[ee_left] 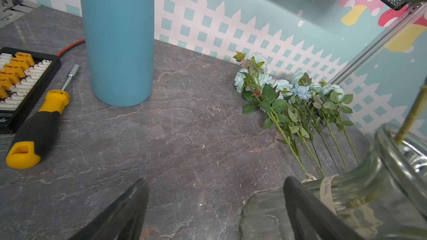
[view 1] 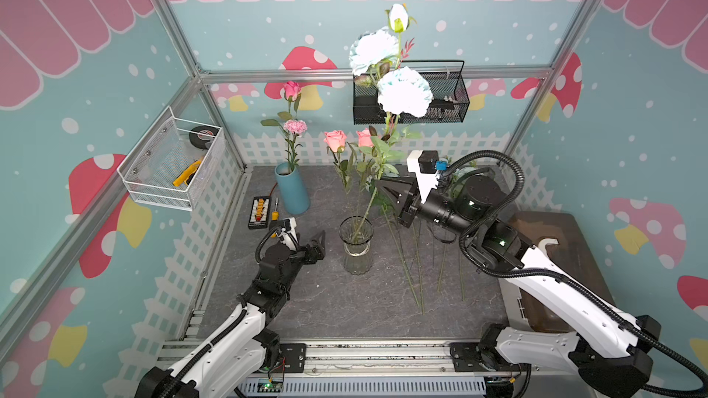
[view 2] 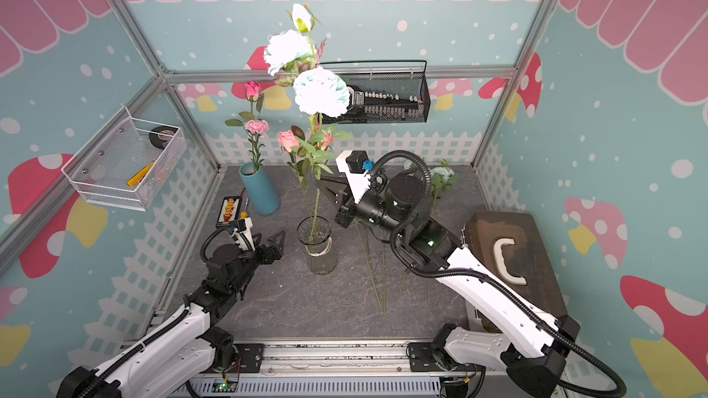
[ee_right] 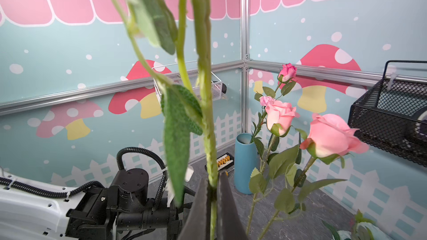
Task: Pick out blue flowers from the vase
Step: Pick up the flower from the vase, then place the flower at the center of the board.
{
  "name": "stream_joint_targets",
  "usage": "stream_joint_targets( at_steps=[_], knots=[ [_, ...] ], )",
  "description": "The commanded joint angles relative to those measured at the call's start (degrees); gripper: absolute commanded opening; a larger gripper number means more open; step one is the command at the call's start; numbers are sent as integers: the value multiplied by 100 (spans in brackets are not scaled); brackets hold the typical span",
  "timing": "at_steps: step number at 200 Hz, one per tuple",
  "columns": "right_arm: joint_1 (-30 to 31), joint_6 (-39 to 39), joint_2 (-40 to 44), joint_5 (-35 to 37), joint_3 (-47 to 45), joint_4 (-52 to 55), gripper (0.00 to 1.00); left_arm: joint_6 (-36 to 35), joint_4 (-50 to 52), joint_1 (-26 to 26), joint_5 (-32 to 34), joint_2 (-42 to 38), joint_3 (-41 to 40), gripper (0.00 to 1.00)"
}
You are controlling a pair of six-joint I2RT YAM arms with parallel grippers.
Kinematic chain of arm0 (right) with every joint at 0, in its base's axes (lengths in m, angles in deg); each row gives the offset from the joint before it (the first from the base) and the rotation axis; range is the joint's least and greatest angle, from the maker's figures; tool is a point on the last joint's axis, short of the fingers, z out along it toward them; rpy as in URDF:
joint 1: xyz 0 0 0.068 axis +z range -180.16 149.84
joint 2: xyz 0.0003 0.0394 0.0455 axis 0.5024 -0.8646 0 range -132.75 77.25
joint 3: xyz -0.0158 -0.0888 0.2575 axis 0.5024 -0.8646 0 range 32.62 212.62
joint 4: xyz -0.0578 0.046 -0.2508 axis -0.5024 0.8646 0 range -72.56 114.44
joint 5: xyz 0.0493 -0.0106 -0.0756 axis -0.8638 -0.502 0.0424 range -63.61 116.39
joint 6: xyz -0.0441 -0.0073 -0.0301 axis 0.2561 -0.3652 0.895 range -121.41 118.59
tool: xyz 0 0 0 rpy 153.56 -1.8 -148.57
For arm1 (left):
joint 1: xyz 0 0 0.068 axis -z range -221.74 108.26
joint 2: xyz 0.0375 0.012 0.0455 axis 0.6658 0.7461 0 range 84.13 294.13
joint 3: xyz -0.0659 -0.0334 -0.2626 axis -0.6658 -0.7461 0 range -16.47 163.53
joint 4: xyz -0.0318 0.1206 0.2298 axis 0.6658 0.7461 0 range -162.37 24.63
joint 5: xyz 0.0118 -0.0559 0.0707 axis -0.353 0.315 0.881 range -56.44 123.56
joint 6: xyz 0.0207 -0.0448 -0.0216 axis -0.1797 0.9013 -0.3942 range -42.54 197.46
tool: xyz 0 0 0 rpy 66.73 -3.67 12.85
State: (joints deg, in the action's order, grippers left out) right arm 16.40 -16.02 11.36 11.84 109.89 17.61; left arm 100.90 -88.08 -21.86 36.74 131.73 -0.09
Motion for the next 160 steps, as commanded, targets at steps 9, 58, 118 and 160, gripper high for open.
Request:
stream_joint_targets(
  at_steps=[9,58,118,160],
  knots=[
    [19,46,351,218,554,787,0,64,-98,-47,-13,-121,-56,92],
    [-42,-103,757,284,706,1201,0,64,-99,-46,-12,-193,-91,92],
    [-102,-5,1383,1147,564,1985,0,55,-117,-46,-22,-242,-118,92],
    [-135,29,1715,1688,451,2406,0,55,-117,-46,-28,-275,-135,92]
  ],
)
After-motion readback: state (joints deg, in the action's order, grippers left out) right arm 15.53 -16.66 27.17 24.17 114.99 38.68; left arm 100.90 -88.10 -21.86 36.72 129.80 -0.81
